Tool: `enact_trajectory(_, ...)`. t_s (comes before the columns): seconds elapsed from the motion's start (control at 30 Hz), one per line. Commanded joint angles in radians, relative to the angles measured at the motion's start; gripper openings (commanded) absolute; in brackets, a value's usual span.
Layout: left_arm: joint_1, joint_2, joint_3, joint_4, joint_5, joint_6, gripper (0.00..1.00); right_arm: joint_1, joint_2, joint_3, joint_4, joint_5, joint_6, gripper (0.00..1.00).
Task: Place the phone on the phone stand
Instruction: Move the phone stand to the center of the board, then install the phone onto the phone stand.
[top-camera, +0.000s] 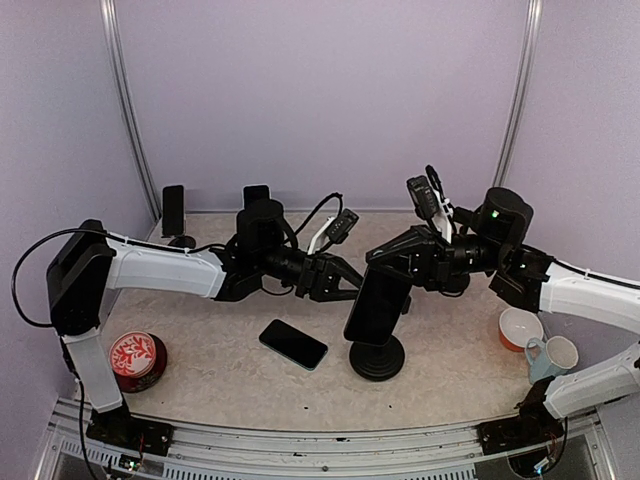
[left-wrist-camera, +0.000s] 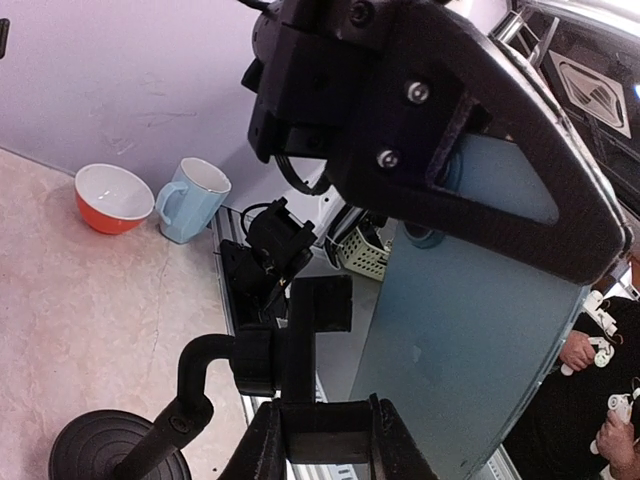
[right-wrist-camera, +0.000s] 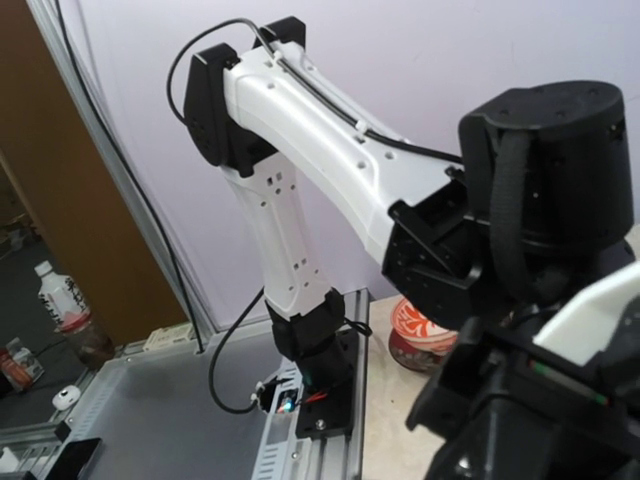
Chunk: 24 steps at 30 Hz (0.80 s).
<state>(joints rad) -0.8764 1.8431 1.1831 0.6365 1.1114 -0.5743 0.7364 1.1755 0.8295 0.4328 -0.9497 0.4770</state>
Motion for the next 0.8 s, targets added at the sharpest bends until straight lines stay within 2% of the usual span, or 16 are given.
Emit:
enact_trajectory(0.0, -0.009, -0.079, 0.005, 0.100, 0.043, 0.025, 0.00, -0.006, 0.009, 0.021, 0.079, -0.030, 0.011, 0.00)
enact_trajectory(0.77, -0.016, -0.087, 0.022, 0.095, 0.071, 0.025, 0.00, -0.006, 0.060, -0.015, 0.144, -0.082, 0.034, 0.00)
